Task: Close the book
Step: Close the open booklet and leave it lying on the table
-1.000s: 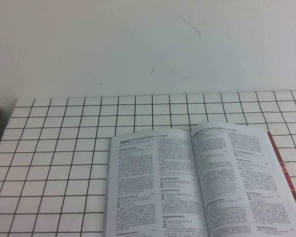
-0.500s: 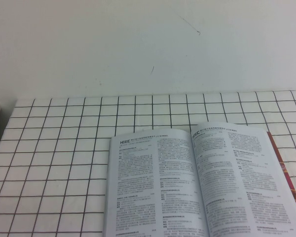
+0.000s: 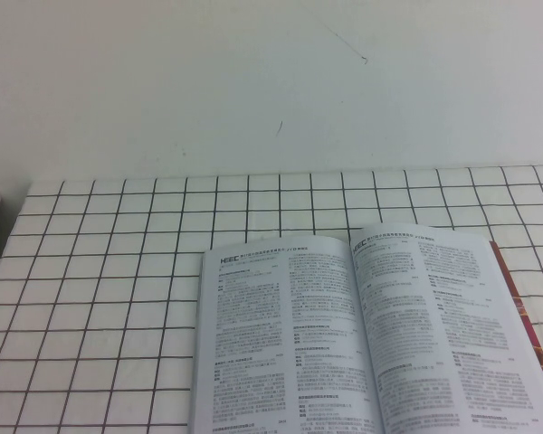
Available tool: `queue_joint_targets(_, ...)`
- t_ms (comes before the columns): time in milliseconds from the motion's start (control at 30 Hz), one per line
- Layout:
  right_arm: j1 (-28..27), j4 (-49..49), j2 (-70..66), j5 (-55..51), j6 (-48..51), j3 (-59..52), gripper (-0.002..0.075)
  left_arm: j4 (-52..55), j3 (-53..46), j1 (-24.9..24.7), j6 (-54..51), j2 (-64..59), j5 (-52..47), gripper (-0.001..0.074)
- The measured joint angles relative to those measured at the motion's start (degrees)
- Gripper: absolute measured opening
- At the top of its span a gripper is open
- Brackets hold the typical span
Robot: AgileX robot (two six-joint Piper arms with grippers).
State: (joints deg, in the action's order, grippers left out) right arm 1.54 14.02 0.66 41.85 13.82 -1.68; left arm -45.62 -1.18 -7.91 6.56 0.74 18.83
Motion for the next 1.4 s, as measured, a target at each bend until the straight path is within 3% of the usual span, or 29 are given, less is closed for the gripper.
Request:
queue_joint_targets(100,0.0,0.0,0.0,10.51,-3.65,1.76,-0.0001,6.8,3.25,0.0,4.16,0.0,1.5,-0.0004)
queue_joint_targets(233,0.0,-3.53,0.0,7.79,-8.35,12.01,-0.0001,21.02,12.32,0.0,5.04,0.0,2.1,-0.0004)
queue_joint_targets(467,0.0,-10.38,-4.11,-23.69,-13.82,38.86,-0.0001,36.65,28.96,0.0,5.13,-5.0,-0.14,-0.0004)
queue_joint_targets(667,0.0,-10.77,-18.22,-51.35,-14.5,52.83,-0.0001,38.72,39.95,0.0,2.92,-16.78,-21.56,-0.0004)
queue_joint_targets(833,0.0,-11.33,-27.82,-70.3,-14.19,54.4,-0.0001,37.95,41.25,0.0,5.48,-24.28,-39.58,-0.0004)
queue_joint_targets(900,0.0,-12.38,-30.43,-73.04,-13.4,54.4,-0.0001,38.46,41.25,0.0,5.58,-25.98,-43.64,-0.0004)
queue_joint_targets(1167,0.0,-8.82,-41.23,-73.42,-13.82,54.29,-0.0001,38.54,39.93,0.0,5.82,-30.88,-44.76,-0.0004)
queue_joint_targets(1400,0.0,-2.89,-49.56,-82.97,-2.01,54.29,-0.0001,38.54,39.81,0.0,5.69,-41.39,-48.09,-0.0004)
